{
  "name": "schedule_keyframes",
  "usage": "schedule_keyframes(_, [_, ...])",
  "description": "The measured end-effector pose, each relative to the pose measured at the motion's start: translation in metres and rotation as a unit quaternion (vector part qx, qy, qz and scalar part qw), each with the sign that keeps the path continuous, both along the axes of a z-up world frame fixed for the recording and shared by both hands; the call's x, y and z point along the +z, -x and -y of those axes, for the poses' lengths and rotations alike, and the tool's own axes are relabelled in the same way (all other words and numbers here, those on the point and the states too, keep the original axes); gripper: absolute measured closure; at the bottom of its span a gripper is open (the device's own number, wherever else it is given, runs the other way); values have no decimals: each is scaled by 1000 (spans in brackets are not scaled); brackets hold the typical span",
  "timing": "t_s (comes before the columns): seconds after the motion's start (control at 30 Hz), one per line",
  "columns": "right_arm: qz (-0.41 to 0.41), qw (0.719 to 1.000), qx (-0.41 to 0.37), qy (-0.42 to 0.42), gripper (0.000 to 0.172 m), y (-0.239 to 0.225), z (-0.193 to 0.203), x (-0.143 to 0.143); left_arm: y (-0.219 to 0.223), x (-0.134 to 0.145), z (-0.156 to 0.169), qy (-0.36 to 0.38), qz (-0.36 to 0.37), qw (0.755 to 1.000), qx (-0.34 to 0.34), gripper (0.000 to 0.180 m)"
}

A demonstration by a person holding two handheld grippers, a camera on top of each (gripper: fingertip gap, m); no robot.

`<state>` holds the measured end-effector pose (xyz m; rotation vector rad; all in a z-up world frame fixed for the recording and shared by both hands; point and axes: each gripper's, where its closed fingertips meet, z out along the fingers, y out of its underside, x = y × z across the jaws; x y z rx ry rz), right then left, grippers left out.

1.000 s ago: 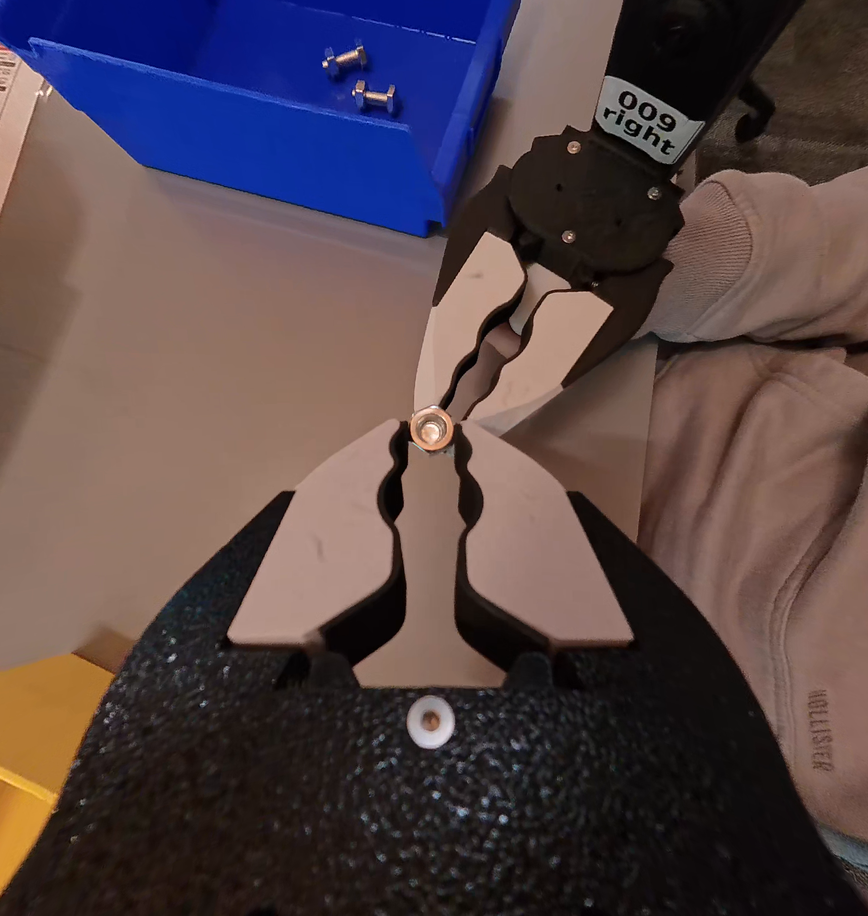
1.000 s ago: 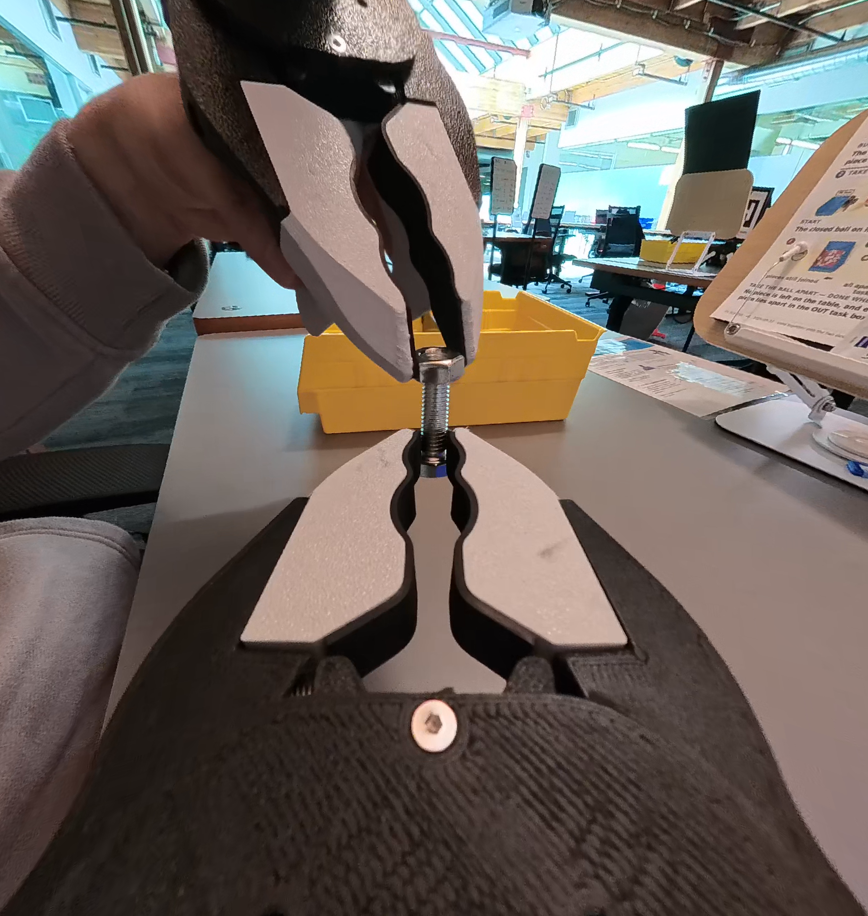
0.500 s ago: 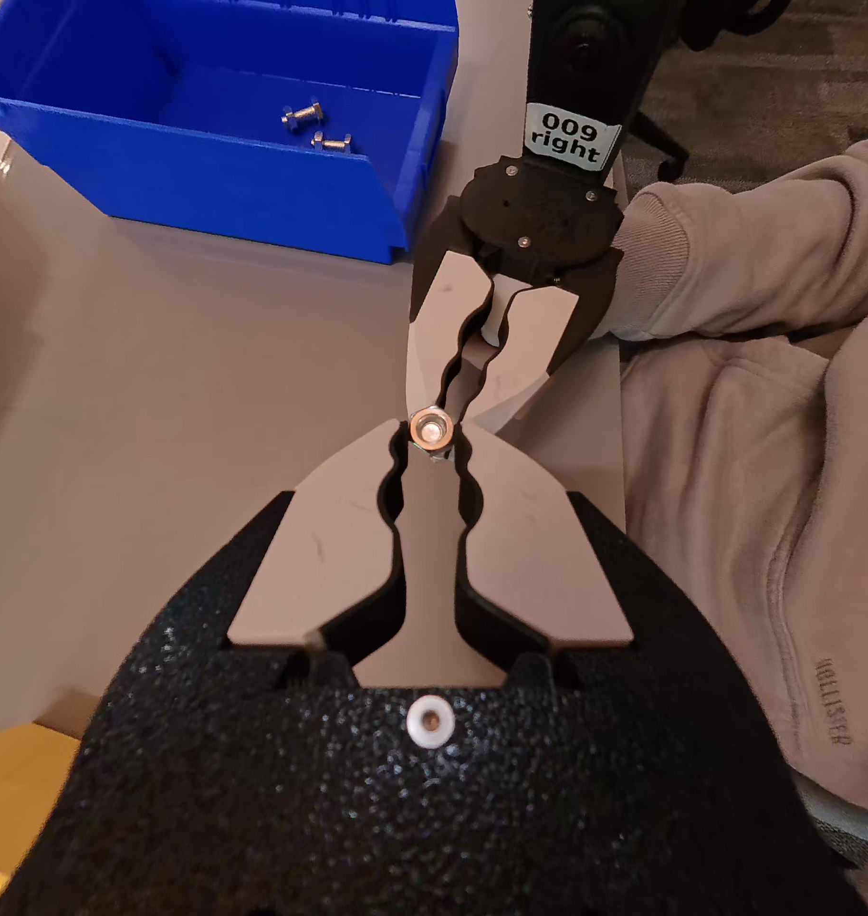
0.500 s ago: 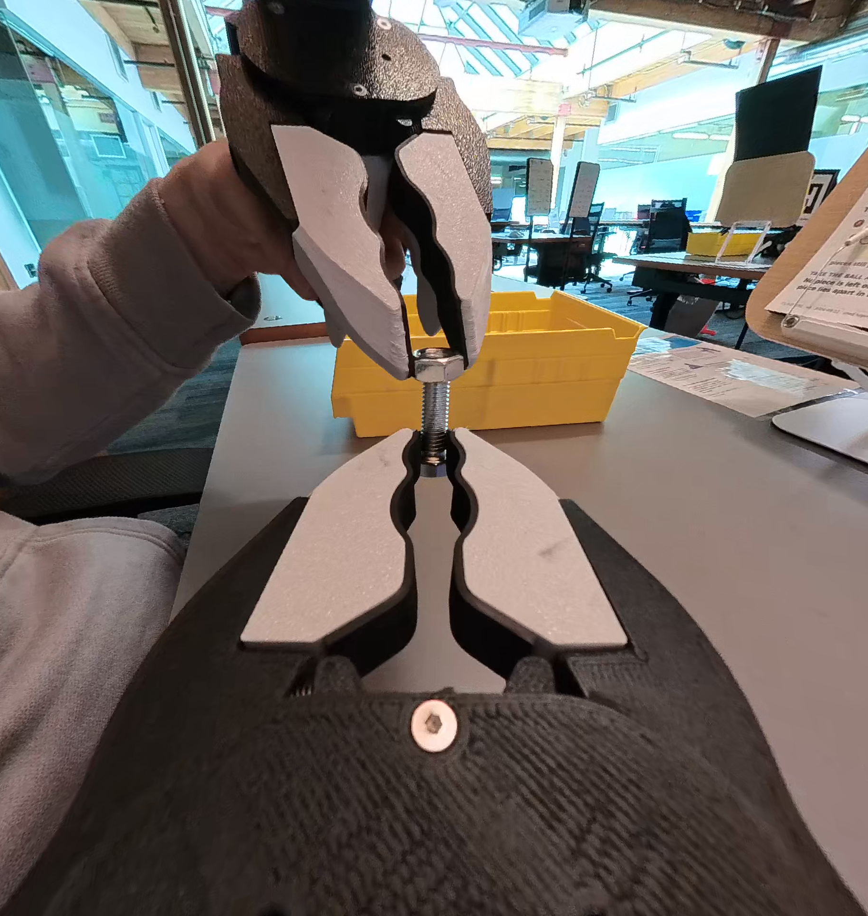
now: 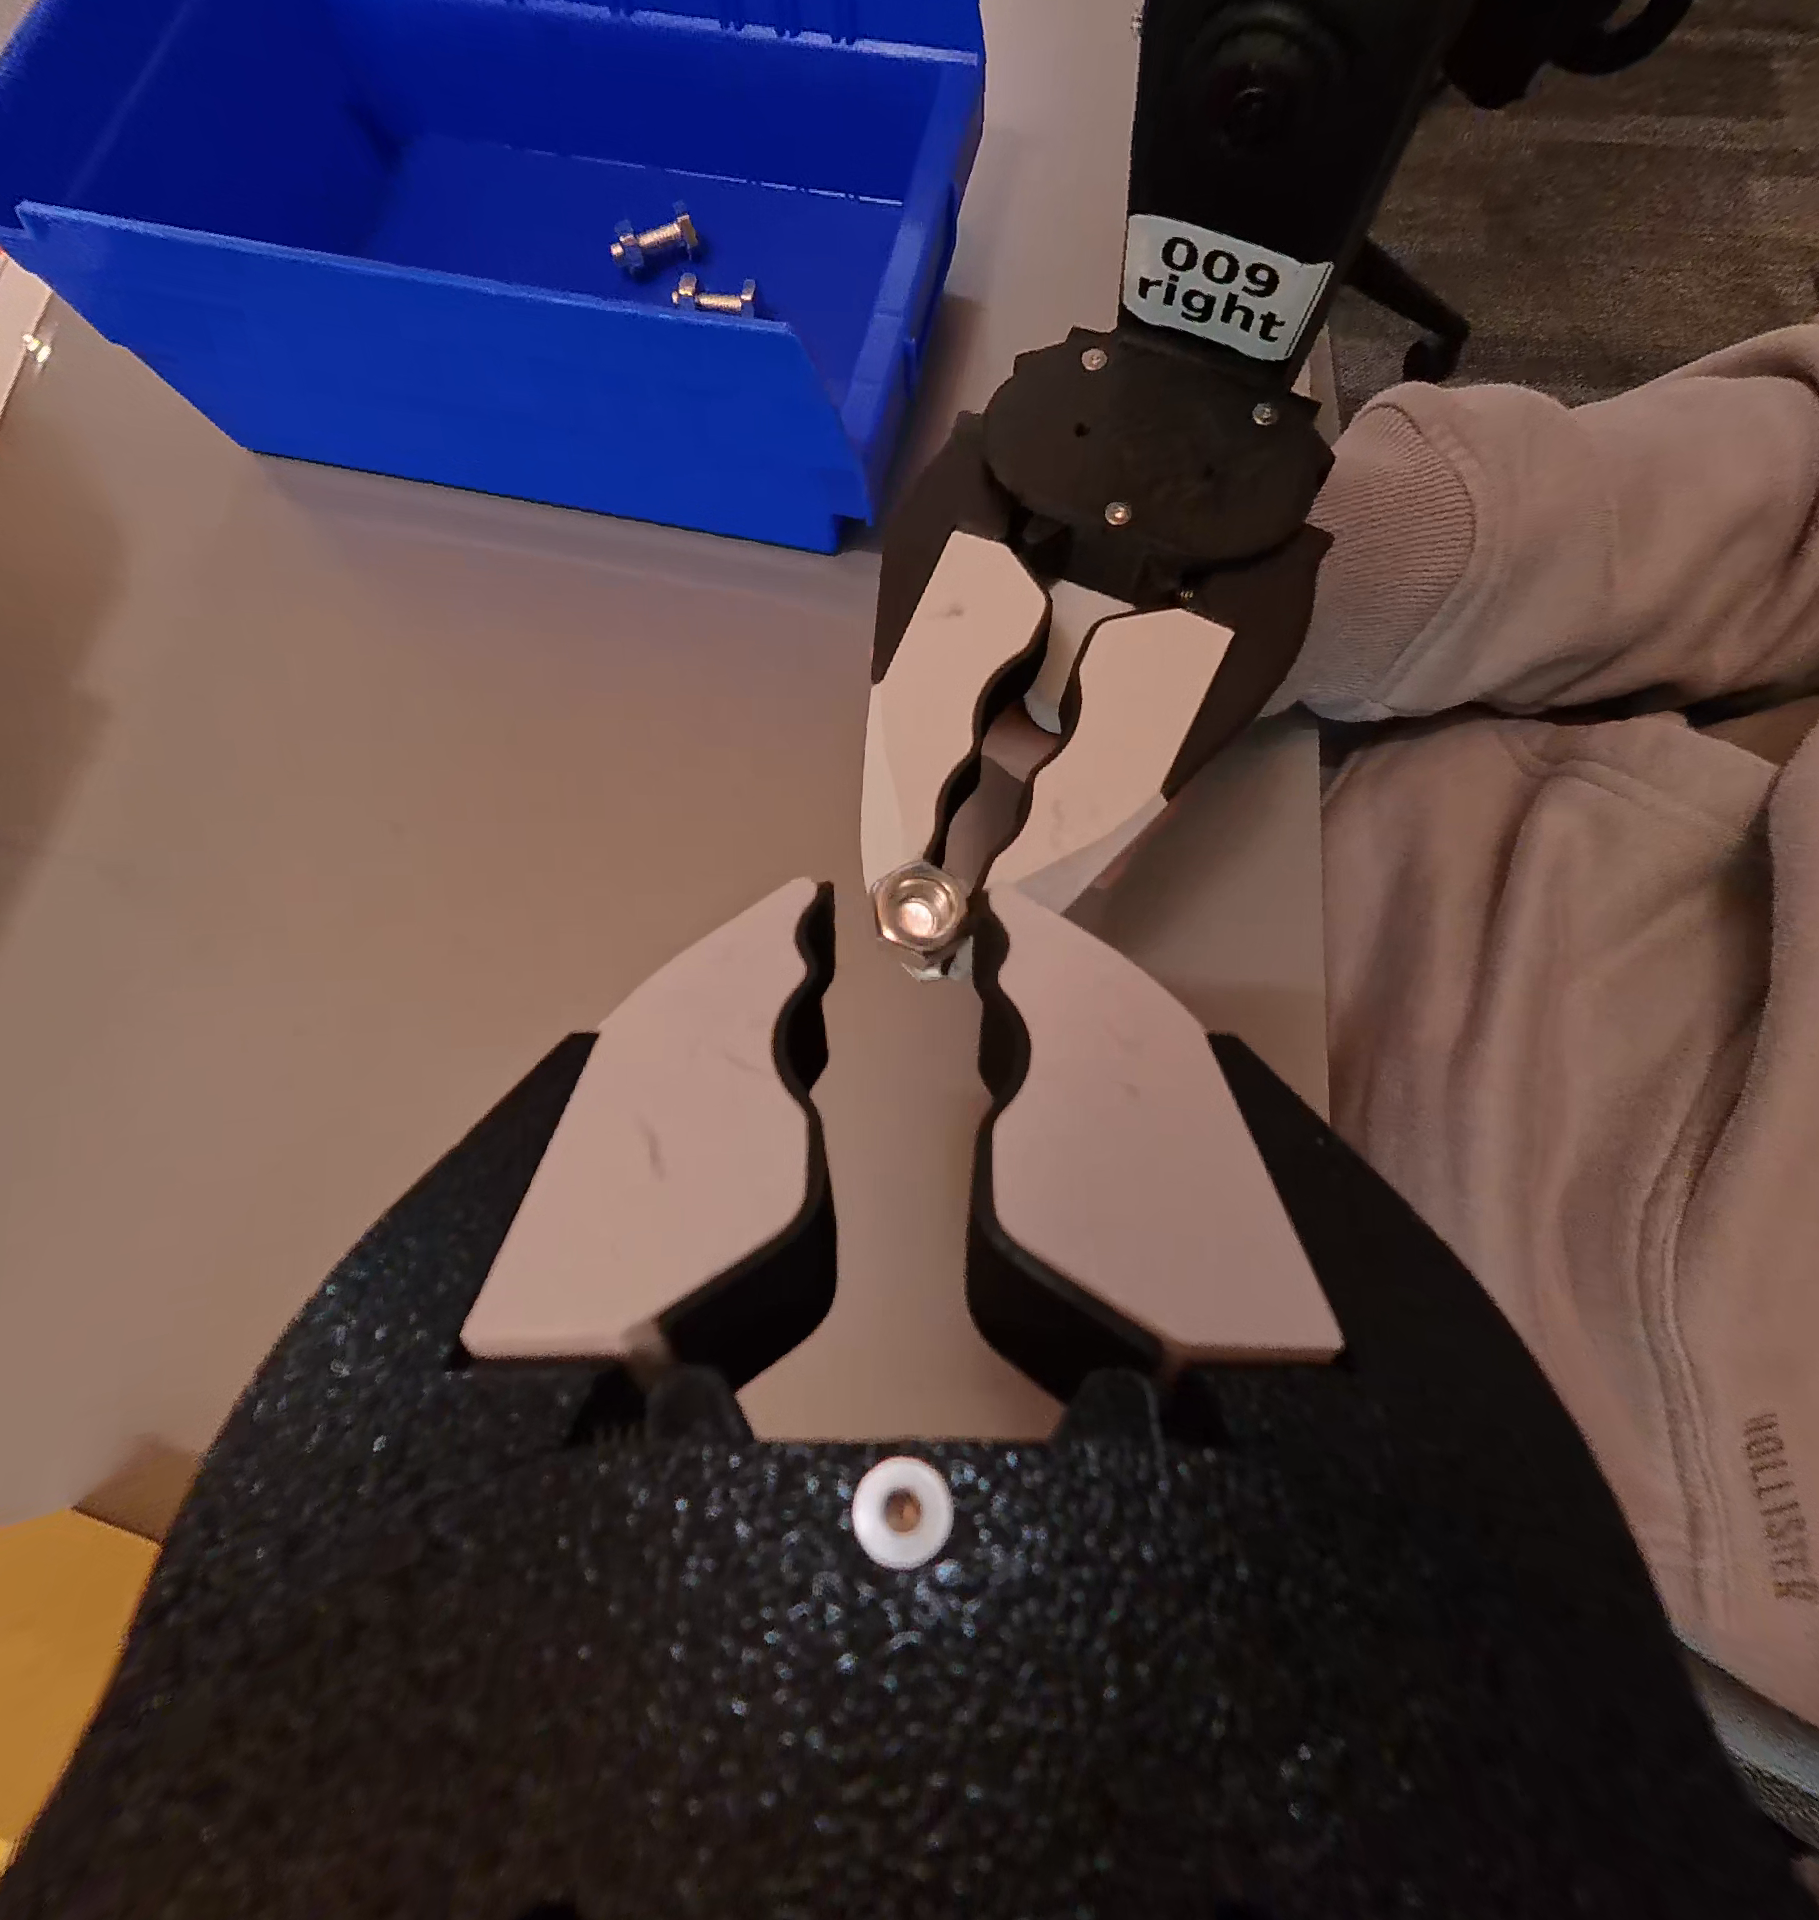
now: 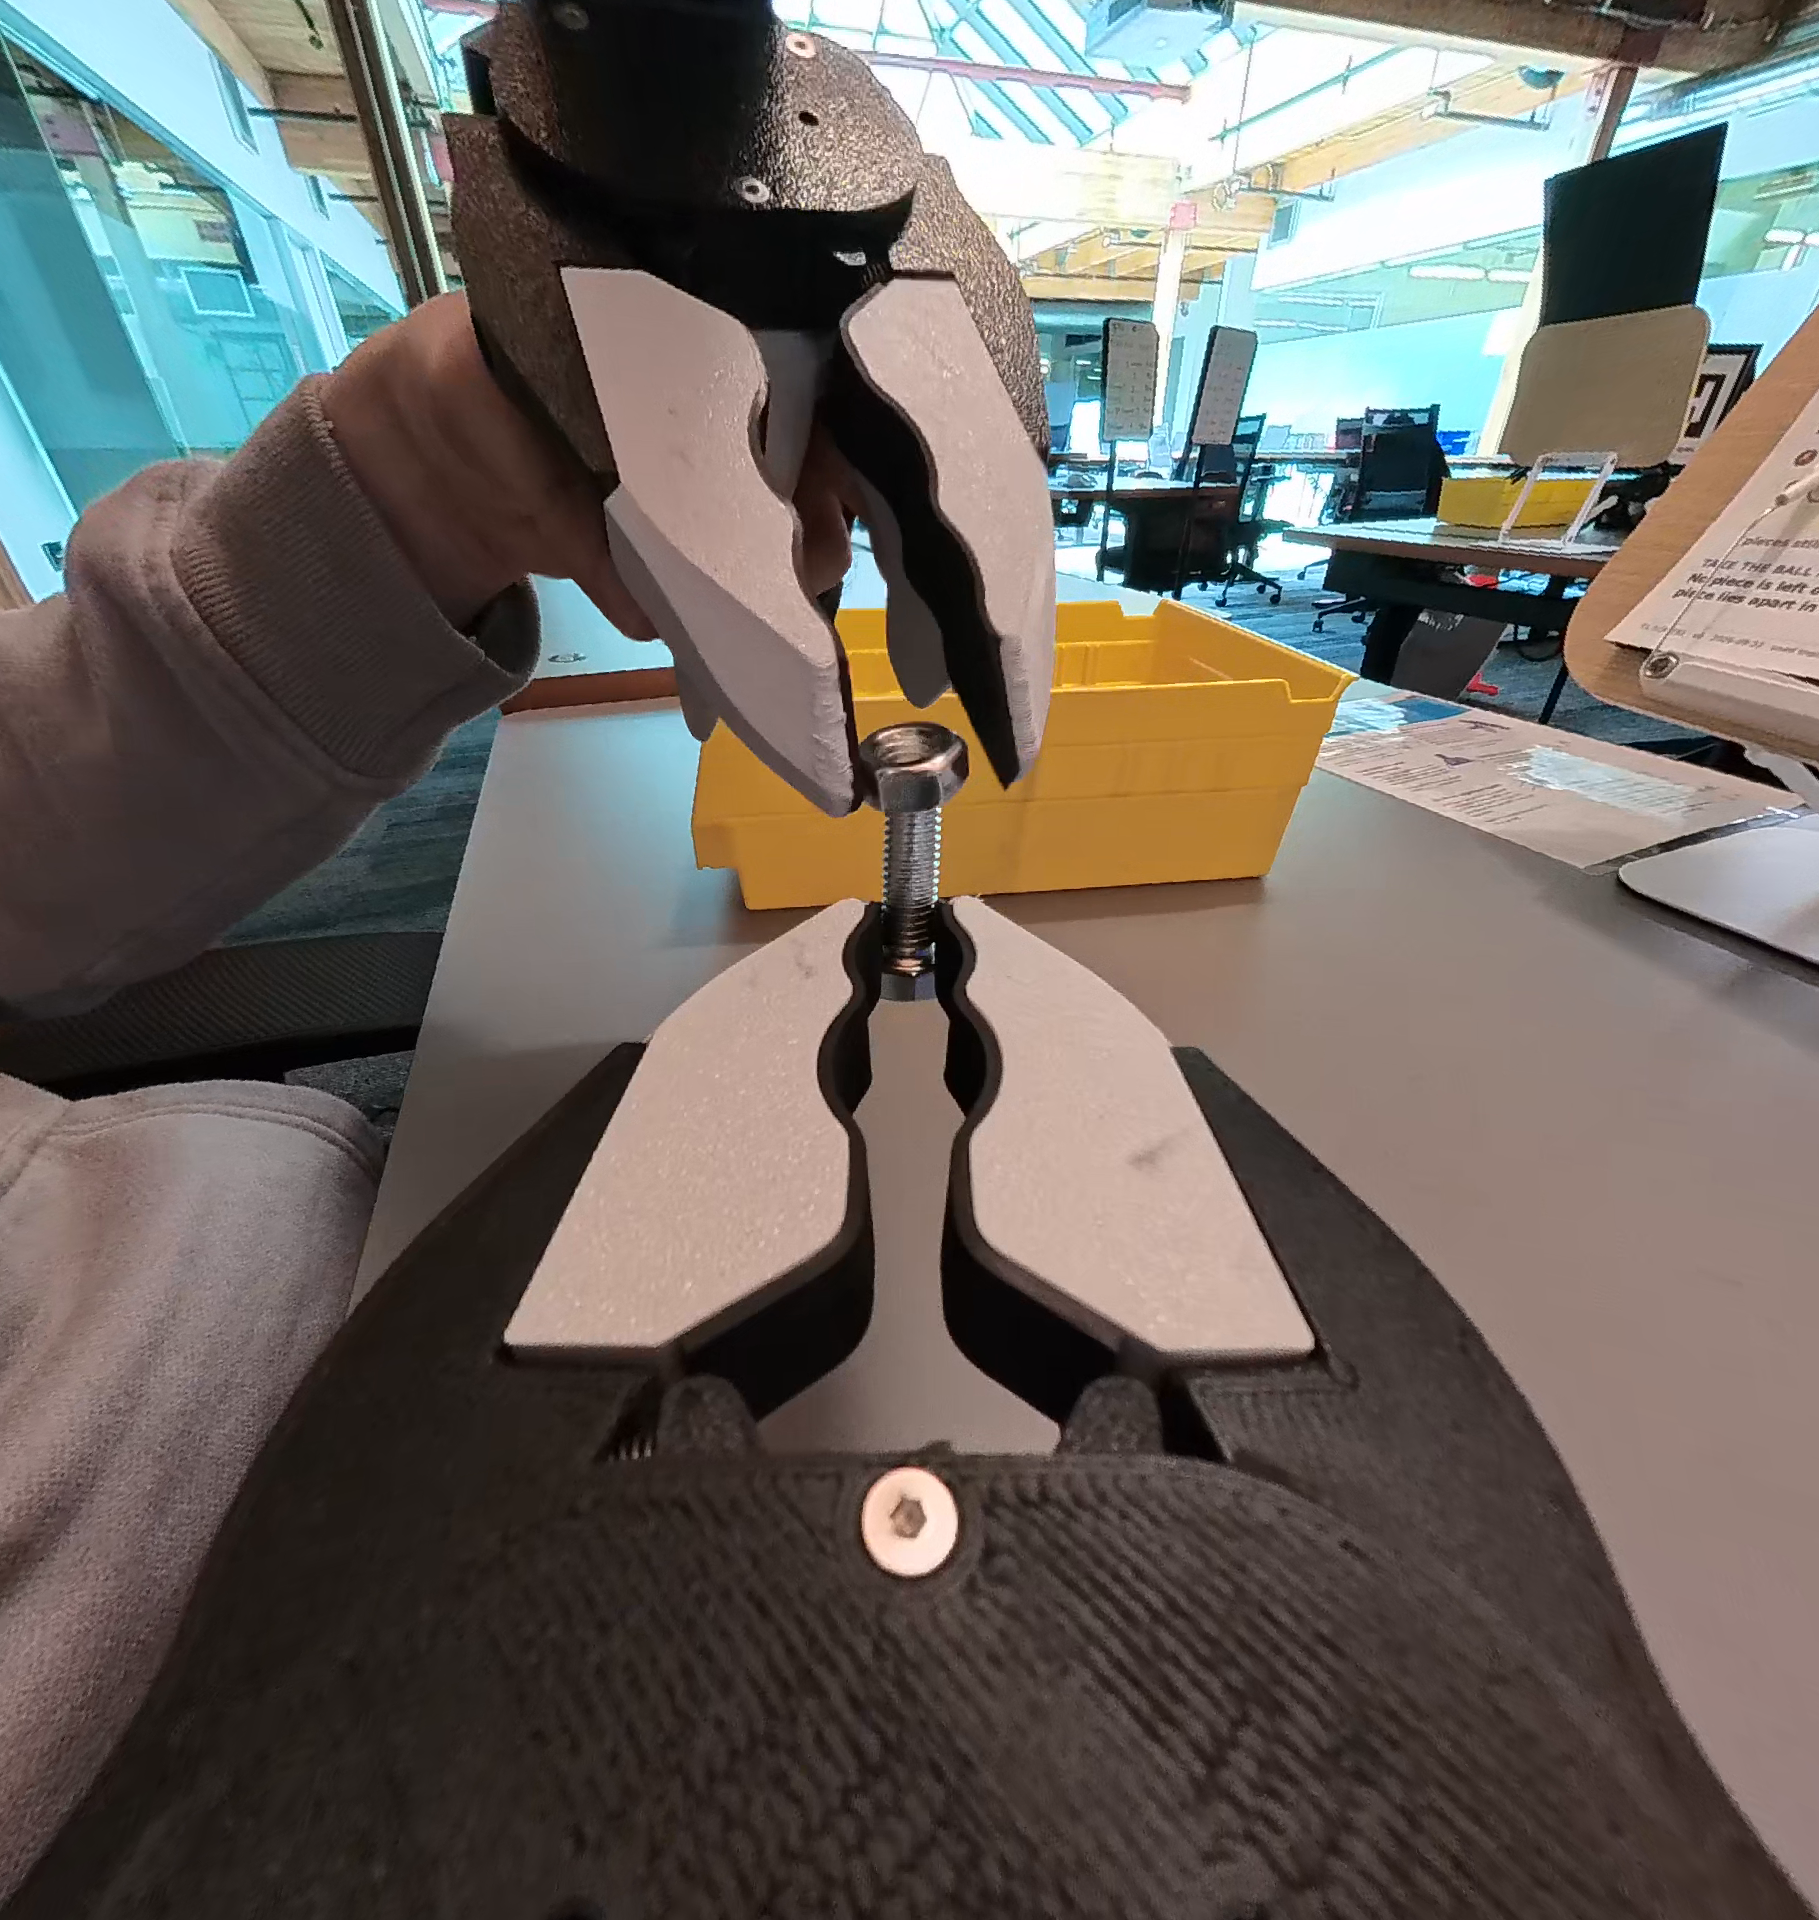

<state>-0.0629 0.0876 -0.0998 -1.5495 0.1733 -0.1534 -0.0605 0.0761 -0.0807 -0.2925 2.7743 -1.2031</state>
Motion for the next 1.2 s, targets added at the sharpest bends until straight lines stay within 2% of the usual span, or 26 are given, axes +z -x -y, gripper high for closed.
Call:
schedule_keyframes(0.17, [-2,1000,-2,-1,163,-1,1,0,1,2,1,8,10,1000,-5,163])
schedule_keyframes(0.77, [-11,1000,4,-7,163,-1,0,0,1,2,2,44,-4,999,-10,163])
schedule_keyframes(1.2, [-29,999,7,-38,163,-1,0,6,1,10,2,156,-32,987,2,163])
